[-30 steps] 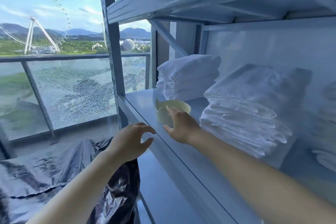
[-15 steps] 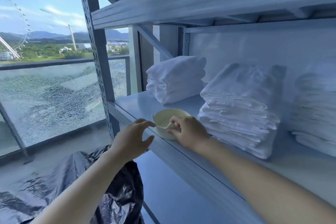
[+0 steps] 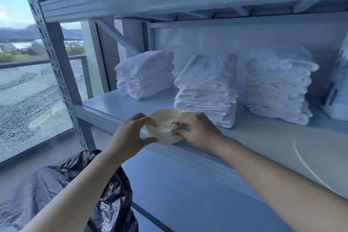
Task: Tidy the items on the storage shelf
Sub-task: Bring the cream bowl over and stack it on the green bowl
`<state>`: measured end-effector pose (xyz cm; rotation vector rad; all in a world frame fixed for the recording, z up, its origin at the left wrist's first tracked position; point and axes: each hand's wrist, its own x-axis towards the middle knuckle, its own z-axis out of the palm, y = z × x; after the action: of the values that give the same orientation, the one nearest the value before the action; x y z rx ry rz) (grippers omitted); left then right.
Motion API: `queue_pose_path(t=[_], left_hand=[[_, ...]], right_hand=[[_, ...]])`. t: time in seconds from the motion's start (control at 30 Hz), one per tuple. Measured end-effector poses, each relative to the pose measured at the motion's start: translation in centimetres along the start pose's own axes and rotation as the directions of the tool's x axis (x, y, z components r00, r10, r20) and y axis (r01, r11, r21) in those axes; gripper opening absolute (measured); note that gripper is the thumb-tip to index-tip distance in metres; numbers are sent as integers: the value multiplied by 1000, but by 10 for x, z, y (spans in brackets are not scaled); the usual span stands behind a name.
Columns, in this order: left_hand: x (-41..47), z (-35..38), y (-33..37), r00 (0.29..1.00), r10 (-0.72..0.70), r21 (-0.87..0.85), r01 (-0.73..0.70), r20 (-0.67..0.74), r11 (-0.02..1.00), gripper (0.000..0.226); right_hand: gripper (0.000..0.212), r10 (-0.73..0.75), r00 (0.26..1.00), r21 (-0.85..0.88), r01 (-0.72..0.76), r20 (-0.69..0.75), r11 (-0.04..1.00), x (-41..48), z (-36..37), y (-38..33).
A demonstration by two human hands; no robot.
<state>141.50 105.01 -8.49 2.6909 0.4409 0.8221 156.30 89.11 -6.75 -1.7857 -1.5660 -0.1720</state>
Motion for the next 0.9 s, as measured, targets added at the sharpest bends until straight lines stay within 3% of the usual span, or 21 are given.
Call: queue_pose_path(t=[0.27, 0.5, 0.73, 0.9], left_hand=[[-8, 13, 47, 985, 173, -115, -169, 23, 979, 25], [-6, 38, 125, 945, 328, -156, -322, 9, 934, 24], [6, 86, 262, 845, 533, -154, -534, -46, 832, 24], [-4, 133, 375, 819, 572, -214, -565, -36, 797, 26]], right_hand=[[15, 52, 998, -60, -55, -46, 997, -56, -44, -10], [29, 174, 969, -141, -200, -173, 970, -124, -97, 3], [33, 283, 914, -238, -356, -290, 904, -225, -189, 21], [28, 325, 885, -416, -447, -332, 792, -313, -273, 31]])
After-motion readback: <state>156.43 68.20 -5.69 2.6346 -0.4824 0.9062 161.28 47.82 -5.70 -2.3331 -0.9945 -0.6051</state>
